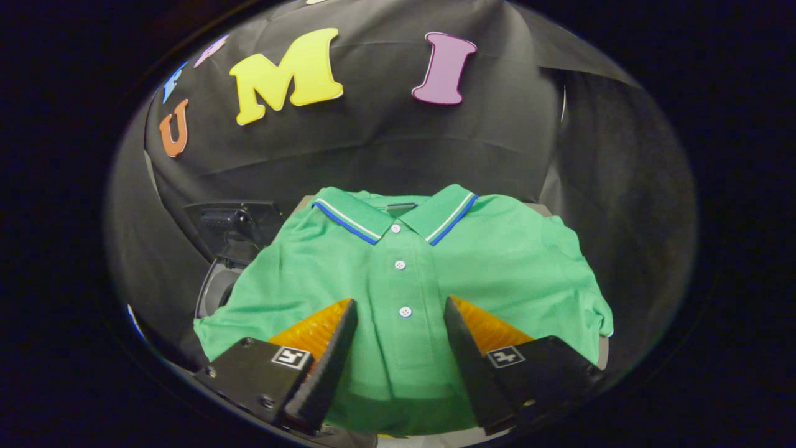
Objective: Put the clothes into the washing machine and then close the washing machine lid.
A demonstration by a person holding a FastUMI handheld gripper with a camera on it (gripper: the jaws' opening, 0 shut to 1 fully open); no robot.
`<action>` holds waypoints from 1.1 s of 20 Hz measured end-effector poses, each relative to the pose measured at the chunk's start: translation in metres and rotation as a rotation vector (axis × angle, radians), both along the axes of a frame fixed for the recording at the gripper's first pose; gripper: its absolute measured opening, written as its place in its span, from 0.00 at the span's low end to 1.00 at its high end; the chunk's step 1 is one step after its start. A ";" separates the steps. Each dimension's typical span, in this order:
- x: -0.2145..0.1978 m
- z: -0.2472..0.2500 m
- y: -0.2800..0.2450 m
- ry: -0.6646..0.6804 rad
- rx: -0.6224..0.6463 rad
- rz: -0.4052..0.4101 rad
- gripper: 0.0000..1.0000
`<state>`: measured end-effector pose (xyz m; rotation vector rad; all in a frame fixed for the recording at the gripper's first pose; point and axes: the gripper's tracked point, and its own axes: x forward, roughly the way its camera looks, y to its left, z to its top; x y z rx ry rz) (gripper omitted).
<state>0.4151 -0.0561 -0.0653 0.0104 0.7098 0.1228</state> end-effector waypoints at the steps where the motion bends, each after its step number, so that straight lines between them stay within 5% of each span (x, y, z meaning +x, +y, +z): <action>1: 0.001 -0.001 -0.001 -0.018 0.018 -0.006 0.56; 3: -0.001 0.002 -0.001 -0.035 0.038 -0.028 0.16; 5: 0.001 0.004 0.000 -0.029 0.050 -0.038 0.07; 9: -0.004 0.018 0.001 -0.047 0.075 -0.070 0.05; 14: -0.017 0.099 0.013 -0.193 0.096 -0.038 0.04; 22: -0.046 0.198 0.102 -0.347 0.213 0.127 0.04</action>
